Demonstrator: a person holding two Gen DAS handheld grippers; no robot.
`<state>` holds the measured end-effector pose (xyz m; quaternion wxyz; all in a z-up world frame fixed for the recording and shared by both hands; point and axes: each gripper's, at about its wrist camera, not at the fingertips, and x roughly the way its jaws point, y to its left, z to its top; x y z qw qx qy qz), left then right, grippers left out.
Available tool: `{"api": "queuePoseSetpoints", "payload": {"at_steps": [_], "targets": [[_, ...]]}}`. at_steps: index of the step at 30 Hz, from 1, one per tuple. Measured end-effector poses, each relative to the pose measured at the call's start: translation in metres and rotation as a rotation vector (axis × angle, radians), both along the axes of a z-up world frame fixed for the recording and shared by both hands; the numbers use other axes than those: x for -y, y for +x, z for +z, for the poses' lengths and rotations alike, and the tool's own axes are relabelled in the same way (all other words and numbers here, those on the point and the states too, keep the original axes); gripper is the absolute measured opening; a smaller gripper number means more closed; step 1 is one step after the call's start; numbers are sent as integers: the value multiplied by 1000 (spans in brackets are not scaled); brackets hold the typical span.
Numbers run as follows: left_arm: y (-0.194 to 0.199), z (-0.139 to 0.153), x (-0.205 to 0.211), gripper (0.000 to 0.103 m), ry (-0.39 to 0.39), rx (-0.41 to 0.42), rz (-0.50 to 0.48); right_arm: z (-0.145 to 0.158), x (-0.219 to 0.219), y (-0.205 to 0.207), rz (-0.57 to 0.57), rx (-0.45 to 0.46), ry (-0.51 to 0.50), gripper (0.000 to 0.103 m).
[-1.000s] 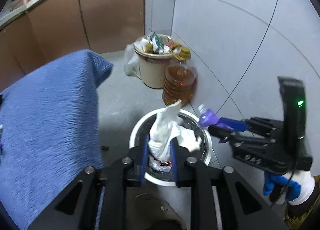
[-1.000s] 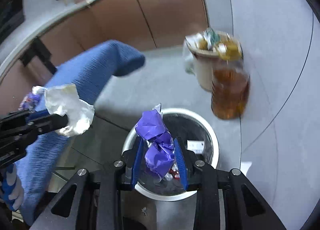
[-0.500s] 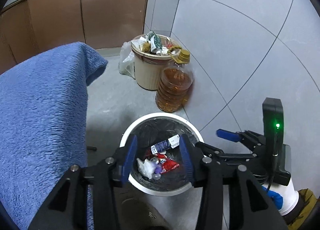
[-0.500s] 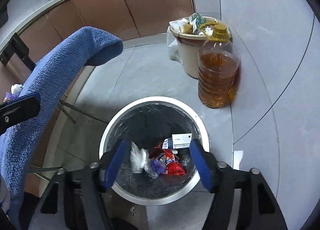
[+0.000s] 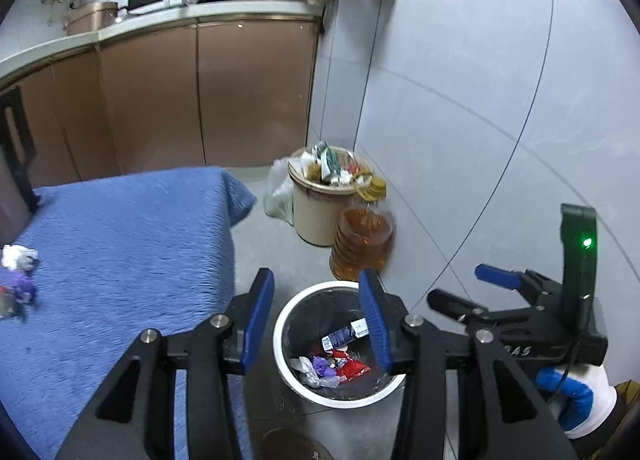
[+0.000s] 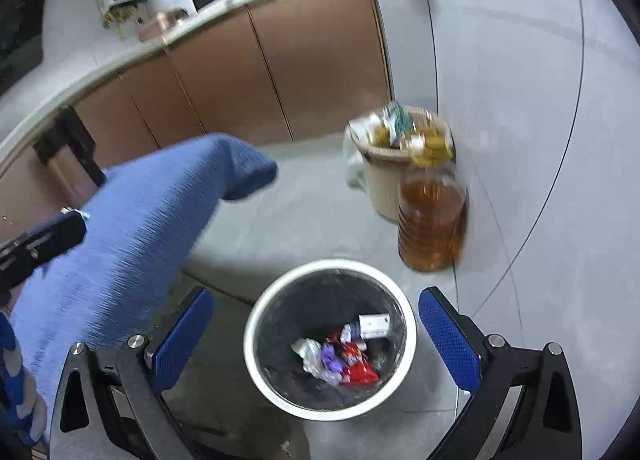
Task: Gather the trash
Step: 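Move both open grippers back over the remaining trash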
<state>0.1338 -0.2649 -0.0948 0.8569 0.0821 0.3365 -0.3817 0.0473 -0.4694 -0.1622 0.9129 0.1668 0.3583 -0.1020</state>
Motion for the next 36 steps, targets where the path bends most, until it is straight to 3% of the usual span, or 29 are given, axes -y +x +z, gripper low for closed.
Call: {"api": "queuePoseSetpoints", "payload": {"at_steps": [5, 9, 18, 28, 36], "targets": [[-11, 26, -37, 42, -51, 39, 52, 42, -18, -15, 1, 94, -21, 103], [-19, 45, -71, 59, -94, 74, 112, 76, -37, -25, 20, 160, -40, 103], [-41, 78, -149, 59, -146, 162, 232, 127, -90, -31, 125, 242, -96, 103], [-42, 87, -234, 59, -138, 225, 359, 156, -141, -21, 206, 279, -151, 103], [-8, 74, -311, 59, -107, 206, 493, 154, -187, 31, 338, 275, -145, 103]]}}
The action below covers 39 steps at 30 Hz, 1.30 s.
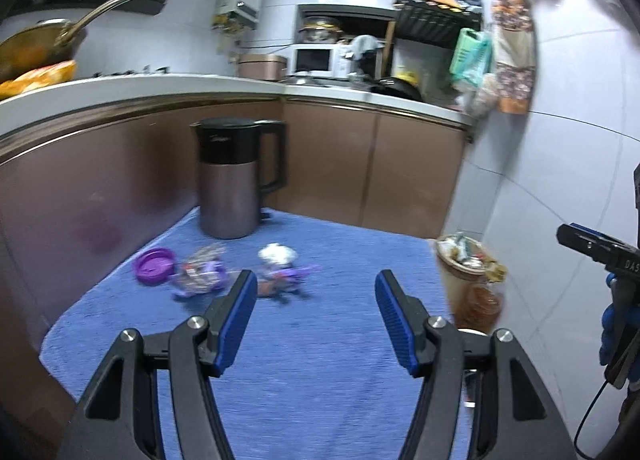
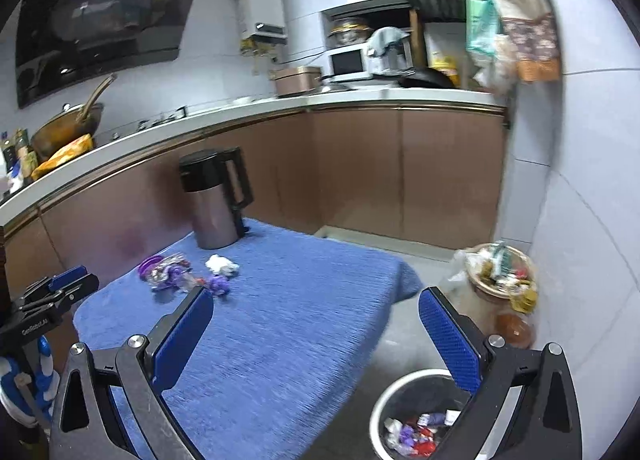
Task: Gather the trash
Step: 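Move both open grippers back over the remaining trash, then grasp a clear plastic wrapper with the left gripper while the right grasps the white tissue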
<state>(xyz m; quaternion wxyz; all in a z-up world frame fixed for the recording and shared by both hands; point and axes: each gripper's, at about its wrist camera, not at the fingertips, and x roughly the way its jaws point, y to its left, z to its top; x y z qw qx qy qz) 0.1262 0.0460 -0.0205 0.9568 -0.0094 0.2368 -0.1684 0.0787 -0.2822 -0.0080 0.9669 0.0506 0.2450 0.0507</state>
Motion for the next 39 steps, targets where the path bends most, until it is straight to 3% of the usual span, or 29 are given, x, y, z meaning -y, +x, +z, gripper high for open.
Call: {"api": "queuePoseSetpoints", "payload": {"at_steps": [9, 15, 22, 26, 30, 35, 39], "targets": [[68, -34, -70, 59, -12, -94, 131, -28, -63, 87, 181, -69, -9, 103], [114, -57, -90, 59, -19, -150, 170, -50, -93, 141, 276, -108, -7, 101], [171, -90, -92, 59, -31, -225, 161, -83, -128, 203, 357, -175, -8, 89], [195, -103, -92, 58, -41, -254, 144, -105, -145, 234, 395, -220, 6, 75], [220, -118, -90, 46, -51, -302, 124, -123, -162, 267, 428, -261, 27, 67], [242, -133, -91, 42, -69, -354, 110, -141, -182, 301, 462, -309, 25, 66], [248, -145, -90, 27, -81, -393, 91, -155, -198, 315, 480, -342, -25, 61]]}}
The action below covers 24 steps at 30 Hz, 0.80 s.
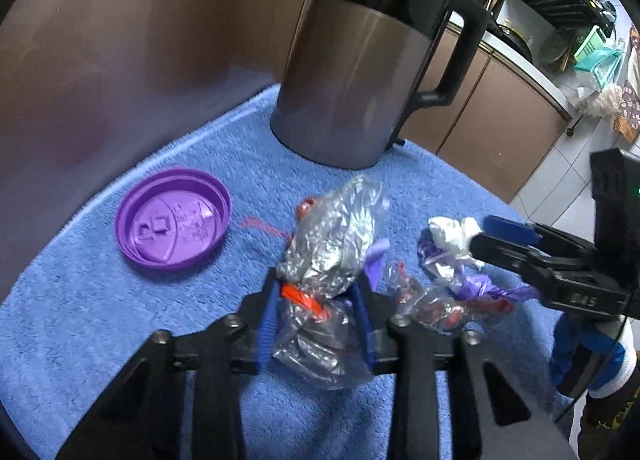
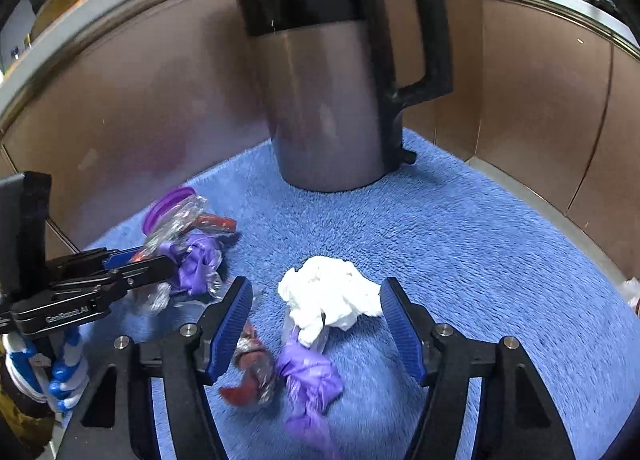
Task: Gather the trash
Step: 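Grasp a clear plastic wrapper with the left gripper while the right grasps the white tissue, then carry the clear wrapper and white tissue over the steel bin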
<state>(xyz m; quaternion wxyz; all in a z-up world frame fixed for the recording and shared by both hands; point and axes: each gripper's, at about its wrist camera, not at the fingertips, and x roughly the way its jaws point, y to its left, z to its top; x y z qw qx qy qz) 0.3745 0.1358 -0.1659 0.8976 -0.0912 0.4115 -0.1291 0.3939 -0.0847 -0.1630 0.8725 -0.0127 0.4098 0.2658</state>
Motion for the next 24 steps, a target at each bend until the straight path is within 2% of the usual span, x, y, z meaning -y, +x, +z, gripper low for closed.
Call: {"api": "queuePoseSetpoints", "payload": {"at_steps": [3, 5, 8, 15, 24], "targets": [[0, -2, 0, 21, -17, -1, -4, -9, -5, 6, 6, -17, -28, 47], [-2, -1, -3, 19, -39, 2, 1, -14, -3, 7, 3, -29, -27, 30], [-7, 5, -8, 18, -79, 15, 10, -14, 3, 6, -5, -27, -8, 24], [-26, 24, -23, 18, -145, 43, -1, 4, 21, -8, -35, -5, 50, 23], [-60, 24, -27, 19, -169, 17, -21, 17, 27, -39, -21, -1, 57, 23]]}}
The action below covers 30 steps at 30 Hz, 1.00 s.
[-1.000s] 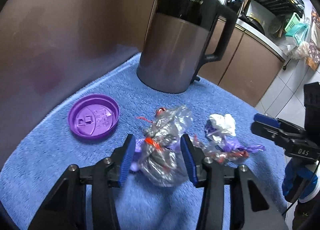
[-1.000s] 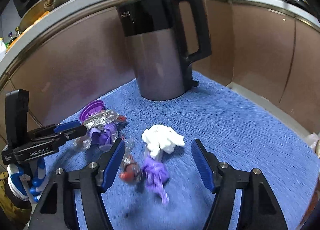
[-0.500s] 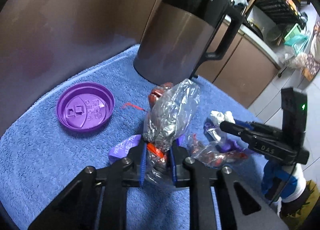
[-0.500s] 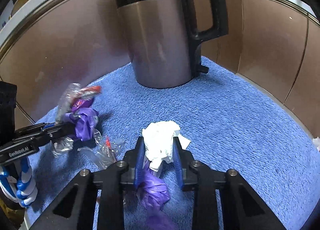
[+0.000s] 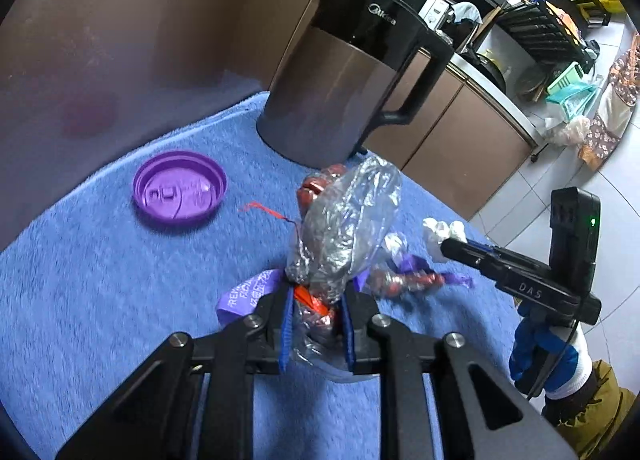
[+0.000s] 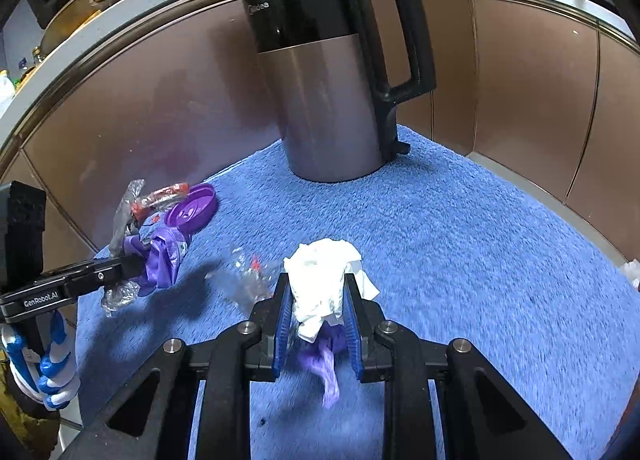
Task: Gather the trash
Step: 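Carry the clear wrapper and white tissue over the steel bin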
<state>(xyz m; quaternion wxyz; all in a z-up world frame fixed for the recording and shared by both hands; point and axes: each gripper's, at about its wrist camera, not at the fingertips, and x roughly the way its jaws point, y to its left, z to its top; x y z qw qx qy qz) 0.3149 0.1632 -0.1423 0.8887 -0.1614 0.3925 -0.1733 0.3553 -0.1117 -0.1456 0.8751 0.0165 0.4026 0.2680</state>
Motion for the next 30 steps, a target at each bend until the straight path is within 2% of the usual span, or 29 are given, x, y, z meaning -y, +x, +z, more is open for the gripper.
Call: {"api": "queuePoseSetpoints", "payload": {"at_steps": [3, 7, 9, 14, 16, 18, 23, 24, 25, 26, 27, 30], "targets": [[-10, 1, -1, 19, -18, -2, -12, 1, 2, -10, -3, -3, 2, 23], [-24, 5, -2, 33, -27, 1, -19, 4, 6, -24, -9, 3, 3, 23], [-31, 5, -2, 36, -29, -2, -24, 6, 8, -31, -13, 5, 2, 23], [-46, 3, 1, 34, 3, -5, -23, 9, 16, -46, -29, 1, 2, 23], [-51, 6, 3, 27, 11, 0, -22, 12, 19, -51, -39, 3, 4, 23], [-56, 9, 4, 26, 15, 7, -22, 16, 24, -58, -46, 7, 10, 23], [-65, 15, 2, 28, 75, 21, 25, 25, 32, -76, -59, 21, 14, 23], [-65, 15, 0, 33, 81, 17, 43, 27, 34, -80, -60, 24, 14, 23], [-64, 15, -3, 46, 82, 13, 61, 28, 36, -83, -63, 27, 14, 23], [-62, 14, -5, 52, 85, 12, 72, 29, 38, -85, -66, 28, 15, 23], [-59, 12, -8, 55, 95, 9, 96, 30, 40, -87, -70, 28, 15, 23], [-44, 2, -13, 55, 88, -29, 105, 30, 47, -90, -82, 22, 16, 23]]}}
